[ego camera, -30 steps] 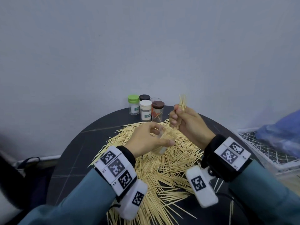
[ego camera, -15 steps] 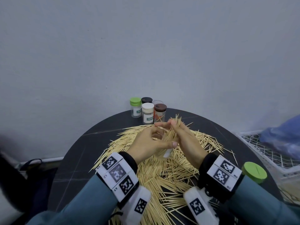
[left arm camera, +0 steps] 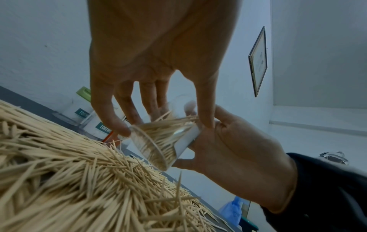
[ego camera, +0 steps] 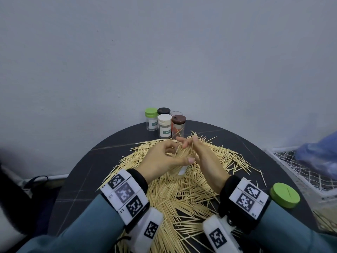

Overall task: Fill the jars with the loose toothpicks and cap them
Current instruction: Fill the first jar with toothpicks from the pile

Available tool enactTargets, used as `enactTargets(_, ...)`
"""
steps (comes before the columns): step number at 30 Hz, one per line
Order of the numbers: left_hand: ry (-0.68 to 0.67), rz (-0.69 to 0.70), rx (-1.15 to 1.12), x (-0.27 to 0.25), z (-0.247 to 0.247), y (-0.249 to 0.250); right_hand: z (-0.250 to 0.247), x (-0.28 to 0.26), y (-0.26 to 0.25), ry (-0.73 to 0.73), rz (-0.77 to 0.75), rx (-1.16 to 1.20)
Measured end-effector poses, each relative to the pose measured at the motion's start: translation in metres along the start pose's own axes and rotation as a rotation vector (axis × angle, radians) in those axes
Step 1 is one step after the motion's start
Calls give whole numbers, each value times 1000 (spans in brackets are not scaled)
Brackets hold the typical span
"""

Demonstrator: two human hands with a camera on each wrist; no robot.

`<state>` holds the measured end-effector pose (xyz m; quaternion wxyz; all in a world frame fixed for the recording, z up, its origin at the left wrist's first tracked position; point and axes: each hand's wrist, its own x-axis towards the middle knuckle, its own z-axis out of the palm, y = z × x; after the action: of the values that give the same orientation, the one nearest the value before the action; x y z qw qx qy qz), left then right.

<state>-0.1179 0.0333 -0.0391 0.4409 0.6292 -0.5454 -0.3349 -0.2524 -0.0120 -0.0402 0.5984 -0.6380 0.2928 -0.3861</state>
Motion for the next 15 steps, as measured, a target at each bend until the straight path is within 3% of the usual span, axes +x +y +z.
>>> enactTargets(15, 10, 30, 47, -3, -4, 4, -4, 6, -1, 59, -19, -36)
